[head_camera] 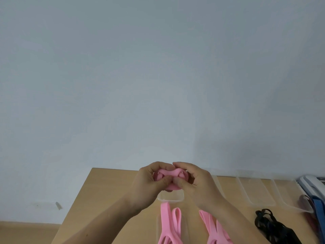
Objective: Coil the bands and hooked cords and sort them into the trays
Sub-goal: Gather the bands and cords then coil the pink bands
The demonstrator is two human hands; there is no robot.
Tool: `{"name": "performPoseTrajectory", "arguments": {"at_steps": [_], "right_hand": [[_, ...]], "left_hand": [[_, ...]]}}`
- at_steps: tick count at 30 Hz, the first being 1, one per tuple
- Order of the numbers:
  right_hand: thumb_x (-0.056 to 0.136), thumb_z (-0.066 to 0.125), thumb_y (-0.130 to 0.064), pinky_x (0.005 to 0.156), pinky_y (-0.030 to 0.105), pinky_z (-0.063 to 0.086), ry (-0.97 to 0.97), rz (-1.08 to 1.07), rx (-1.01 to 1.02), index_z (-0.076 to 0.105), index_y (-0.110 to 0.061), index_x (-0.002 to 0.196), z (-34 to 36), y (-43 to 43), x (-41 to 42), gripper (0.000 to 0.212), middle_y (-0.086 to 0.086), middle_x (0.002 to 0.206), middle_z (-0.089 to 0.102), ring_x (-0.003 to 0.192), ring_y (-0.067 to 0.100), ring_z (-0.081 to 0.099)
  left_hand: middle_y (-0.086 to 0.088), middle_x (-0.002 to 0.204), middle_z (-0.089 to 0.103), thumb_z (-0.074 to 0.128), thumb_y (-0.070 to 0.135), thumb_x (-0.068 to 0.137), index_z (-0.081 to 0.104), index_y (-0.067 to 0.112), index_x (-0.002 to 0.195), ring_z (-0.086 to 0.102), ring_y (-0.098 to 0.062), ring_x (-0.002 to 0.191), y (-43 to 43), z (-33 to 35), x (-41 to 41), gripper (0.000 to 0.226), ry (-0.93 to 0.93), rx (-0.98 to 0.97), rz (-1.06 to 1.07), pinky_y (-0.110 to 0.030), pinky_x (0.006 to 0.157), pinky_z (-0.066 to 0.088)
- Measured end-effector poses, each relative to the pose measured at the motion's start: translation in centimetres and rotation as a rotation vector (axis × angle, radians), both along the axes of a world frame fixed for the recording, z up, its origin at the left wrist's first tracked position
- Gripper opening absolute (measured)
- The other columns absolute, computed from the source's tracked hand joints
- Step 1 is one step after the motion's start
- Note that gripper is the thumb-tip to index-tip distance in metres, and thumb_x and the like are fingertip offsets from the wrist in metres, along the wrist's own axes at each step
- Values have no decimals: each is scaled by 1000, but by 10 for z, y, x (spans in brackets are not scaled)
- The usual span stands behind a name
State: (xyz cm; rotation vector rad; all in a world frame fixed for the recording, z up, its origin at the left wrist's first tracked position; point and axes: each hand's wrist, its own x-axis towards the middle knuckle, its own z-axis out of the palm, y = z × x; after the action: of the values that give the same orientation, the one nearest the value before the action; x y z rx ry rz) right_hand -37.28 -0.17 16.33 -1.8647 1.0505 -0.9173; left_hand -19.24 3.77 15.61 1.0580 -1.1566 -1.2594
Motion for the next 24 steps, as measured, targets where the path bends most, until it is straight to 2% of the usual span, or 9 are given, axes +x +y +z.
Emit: {"name": "performPoseTrajectory", "arguments": {"at_steps": [3, 7, 10, 12, 15, 19, 21, 24], "right_hand": [[86, 74, -22, 84, 22, 56, 2, -8, 21, 66, -54, 100, -6, 1, 5, 36, -22, 101, 71, 97, 3, 67], [83, 76, -19, 82, 18, 53, 35, -47, 22, 62, -55, 102, -11, 3, 16, 43, -23, 102, 70, 97, 1, 67], [75, 75, -45, 83, 12, 48, 184, -40, -102, 55, -54, 115, -12, 6, 25, 45, -31, 115, 59, 105, -4, 58], [70, 70, -57, 89, 12, 45, 312, 8, -164, 54, -49, 121, -16, 7, 31, 54, -36, 120, 51, 113, -6, 51], [72, 71, -45, 90, 16, 45, 430, 52, -195, 57, -39, 121, -27, 7, 38, 50, -36, 117, 48, 109, -8, 48], [79, 70, -41, 85, 5, 36, 541, 45, -191, 56, -31, 121, -51, 8, 41, 45, -37, 119, 41, 102, -8, 49], [81, 68, -39, 82, 6, 37, 580, 42, -179, 57, -27, 118, -62, 8, 39, 40, -29, 120, 49, 99, -3, 51], [80, 66, -35, 75, 15, 43, 617, 26, -162, 61, -22, 107, -75, 4, 32, 30, -16, 105, 60, 88, 4, 55]], "left_hand": [[-11, 105, 74, 74, 28, 83, 72, 17, 101, 73, -33, 92, 0, -4, 7, 21, 101, 100, -68, -30, 74, 57], [-14, 111, 70, 63, 23, 80, 65, 16, 117, 71, -34, 90, -6, -15, 20, 38, 180, 187, -7, -38, 75, 58], [-17, 107, 72, 62, 24, 77, 63, 8, 115, 71, -31, 87, -10, -23, 30, 41, 118, 230, -22, -40, 79, 59], [-19, 109, 71, 62, 22, 78, 62, 4, 116, 72, -34, 93, -11, -28, 36, 42, 130, 254, -55, -44, 85, 59], [-22, 109, 71, 60, 18, 79, 60, 2, 117, 71, -37, 97, -12, -38, 44, 42, 169, 293, -104, -45, 86, 59], [-21, 116, 65, 61, 20, 73, 54, 5, 122, 73, -30, 94, -13, -60, 45, 51, 103, 389, -137, -39, 83, 60], [-18, 118, 62, 61, 19, 71, 50, 5, 124, 73, -24, 87, -16, -69, 44, 55, 76, 431, -161, -35, 77, 59], [-18, 118, 62, 61, 22, 73, 51, 6, 123, 70, -18, 75, -24, -80, 40, 54, 1, 483, -236, -29, 71, 56]]}}
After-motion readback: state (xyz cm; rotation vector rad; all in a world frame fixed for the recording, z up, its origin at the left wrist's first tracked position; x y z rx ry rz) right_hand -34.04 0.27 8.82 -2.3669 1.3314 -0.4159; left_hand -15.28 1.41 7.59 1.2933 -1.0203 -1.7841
